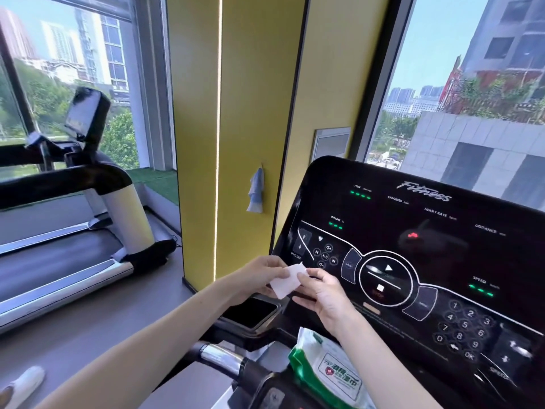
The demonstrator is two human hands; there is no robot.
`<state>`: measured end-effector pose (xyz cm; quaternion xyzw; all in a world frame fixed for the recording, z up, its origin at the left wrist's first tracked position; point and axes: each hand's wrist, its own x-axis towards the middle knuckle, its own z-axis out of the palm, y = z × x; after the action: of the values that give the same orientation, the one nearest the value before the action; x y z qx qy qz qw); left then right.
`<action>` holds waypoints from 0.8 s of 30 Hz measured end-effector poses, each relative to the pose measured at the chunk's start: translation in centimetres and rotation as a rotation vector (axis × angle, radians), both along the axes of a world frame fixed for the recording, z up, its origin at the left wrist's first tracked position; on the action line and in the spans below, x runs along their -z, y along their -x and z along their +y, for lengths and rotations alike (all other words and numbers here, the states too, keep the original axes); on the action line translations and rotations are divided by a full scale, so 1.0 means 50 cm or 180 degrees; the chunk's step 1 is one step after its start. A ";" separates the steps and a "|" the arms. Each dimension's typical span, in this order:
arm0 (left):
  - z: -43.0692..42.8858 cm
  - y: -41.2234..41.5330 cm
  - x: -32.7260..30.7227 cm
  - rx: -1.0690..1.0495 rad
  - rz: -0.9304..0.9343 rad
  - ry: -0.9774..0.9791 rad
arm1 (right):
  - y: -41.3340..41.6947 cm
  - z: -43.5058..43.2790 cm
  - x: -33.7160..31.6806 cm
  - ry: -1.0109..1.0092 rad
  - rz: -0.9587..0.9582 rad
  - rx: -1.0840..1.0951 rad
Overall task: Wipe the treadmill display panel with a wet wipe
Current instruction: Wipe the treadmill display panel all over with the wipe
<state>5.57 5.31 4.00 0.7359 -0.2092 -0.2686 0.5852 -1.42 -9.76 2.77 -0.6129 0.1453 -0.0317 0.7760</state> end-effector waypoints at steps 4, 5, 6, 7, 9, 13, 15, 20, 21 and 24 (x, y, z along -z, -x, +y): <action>0.007 -0.006 0.012 -0.0154 -0.0109 -0.0133 | -0.009 0.009 0.007 0.0284 -0.0088 0.0147; 0.007 -0.010 0.018 -0.0230 -0.0227 -0.0265 | -0.012 0.012 0.011 0.0329 -0.0103 0.0192; 0.006 -0.012 0.023 -0.0286 -0.0296 -0.0337 | -0.015 0.016 0.014 0.0352 -0.0128 0.0244; 0.005 -0.013 0.030 -0.0328 -0.0277 -0.0321 | -0.017 0.019 0.018 0.0357 -0.0149 0.0295; 0.001 -0.015 0.040 -0.0334 -0.0036 -0.0067 | -0.025 0.022 0.026 0.0375 -0.0196 0.0406; -0.011 -0.032 0.057 -0.0259 0.0091 0.0078 | -0.041 0.014 0.038 0.0766 -0.0222 0.0548; -0.024 -0.042 0.059 -0.0283 -0.0076 -0.0111 | -0.043 0.006 0.043 0.1349 -0.0289 0.0754; -0.057 -0.075 0.055 -0.0620 -0.0092 -0.0323 | -0.022 -0.029 0.068 0.4793 -0.0345 0.1029; -0.066 -0.085 0.053 -0.0684 -0.0167 -0.0319 | -0.019 -0.037 0.078 0.5003 -0.0245 0.0948; -0.100 -0.122 0.043 -0.1022 -0.0903 -0.0234 | -0.013 -0.057 0.097 0.5520 -0.0124 0.0949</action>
<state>11.69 0.30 1.84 0.8111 -0.1597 -0.0731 0.5580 -0.74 -12.62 -2.07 -0.9603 0.1352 -0.2423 0.0273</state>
